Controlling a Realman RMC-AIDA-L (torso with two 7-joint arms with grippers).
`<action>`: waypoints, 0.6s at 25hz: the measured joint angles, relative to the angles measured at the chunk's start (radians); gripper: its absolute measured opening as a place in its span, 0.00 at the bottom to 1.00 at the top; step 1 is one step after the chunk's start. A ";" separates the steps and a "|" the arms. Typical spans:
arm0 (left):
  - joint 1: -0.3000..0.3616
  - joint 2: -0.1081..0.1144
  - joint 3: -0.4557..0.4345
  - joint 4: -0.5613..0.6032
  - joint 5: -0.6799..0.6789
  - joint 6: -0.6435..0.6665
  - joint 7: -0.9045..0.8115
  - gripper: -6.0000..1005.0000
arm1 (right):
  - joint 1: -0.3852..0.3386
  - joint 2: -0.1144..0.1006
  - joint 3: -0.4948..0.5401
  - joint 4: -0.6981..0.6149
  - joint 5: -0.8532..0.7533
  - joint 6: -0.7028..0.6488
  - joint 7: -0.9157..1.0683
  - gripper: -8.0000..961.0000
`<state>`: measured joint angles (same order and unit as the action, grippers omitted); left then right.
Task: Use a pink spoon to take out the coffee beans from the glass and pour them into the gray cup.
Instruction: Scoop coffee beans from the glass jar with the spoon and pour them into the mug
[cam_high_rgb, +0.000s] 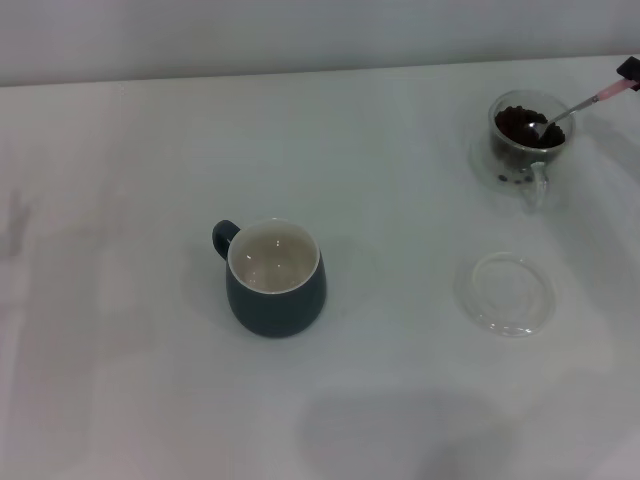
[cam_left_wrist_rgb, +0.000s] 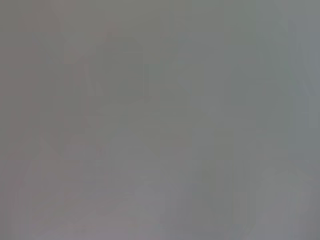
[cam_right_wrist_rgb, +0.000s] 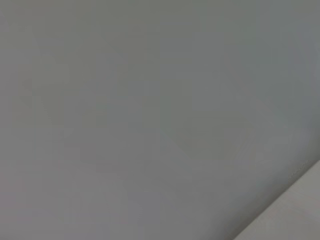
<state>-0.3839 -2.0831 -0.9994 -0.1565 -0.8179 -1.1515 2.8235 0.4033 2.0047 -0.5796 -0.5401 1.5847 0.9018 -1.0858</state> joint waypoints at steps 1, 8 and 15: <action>0.000 0.000 0.000 0.000 0.000 0.001 0.000 0.82 | -0.001 0.000 0.000 0.000 0.001 -0.007 0.012 0.18; -0.004 0.002 -0.004 0.003 0.000 0.000 -0.001 0.82 | -0.003 0.000 0.035 0.022 0.022 -0.015 0.068 0.18; -0.009 0.005 -0.004 0.002 -0.002 -0.004 -0.001 0.82 | 0.003 0.000 0.035 0.022 0.033 -0.013 0.107 0.18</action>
<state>-0.3925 -2.0785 -1.0032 -0.1547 -0.8197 -1.1551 2.8229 0.4067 2.0049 -0.5444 -0.5184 1.6174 0.8890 -0.9788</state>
